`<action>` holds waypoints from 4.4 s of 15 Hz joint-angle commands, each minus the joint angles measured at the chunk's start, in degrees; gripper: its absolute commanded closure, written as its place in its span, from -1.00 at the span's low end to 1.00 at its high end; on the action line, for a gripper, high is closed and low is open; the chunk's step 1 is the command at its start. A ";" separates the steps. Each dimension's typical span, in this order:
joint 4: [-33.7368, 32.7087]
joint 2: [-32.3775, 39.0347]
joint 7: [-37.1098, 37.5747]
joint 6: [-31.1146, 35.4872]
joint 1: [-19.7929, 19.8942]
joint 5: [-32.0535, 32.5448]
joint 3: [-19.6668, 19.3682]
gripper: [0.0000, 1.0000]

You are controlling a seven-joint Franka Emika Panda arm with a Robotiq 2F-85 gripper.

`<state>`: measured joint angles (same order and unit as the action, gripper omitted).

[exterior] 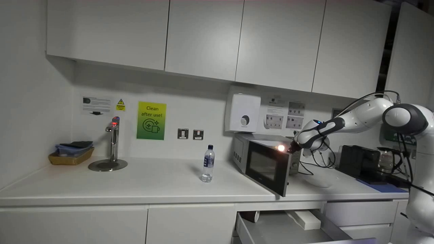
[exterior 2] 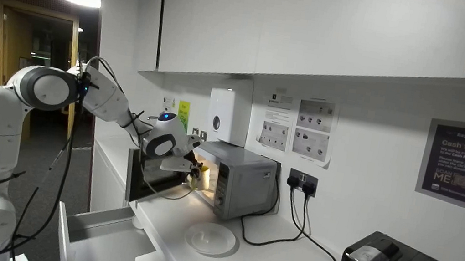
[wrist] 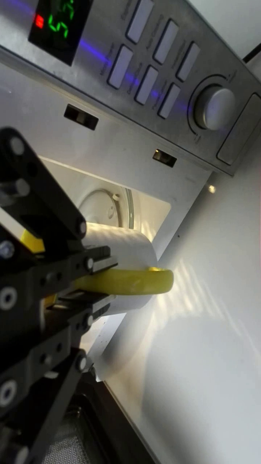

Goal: Put the cup inside the microwave

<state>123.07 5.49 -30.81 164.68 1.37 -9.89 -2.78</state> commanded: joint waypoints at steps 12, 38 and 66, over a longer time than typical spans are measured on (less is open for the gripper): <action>-7.66 6.13 -1.92 2.55 0.45 -7.40 1.88 0.91; -13.44 11.77 -1.74 4.97 0.73 -7.87 2.57 0.91; -17.98 16.46 -1.75 6.45 1.02 -7.88 3.61 0.15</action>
<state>107.16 21.28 -31.28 169.26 1.53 -16.82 -0.34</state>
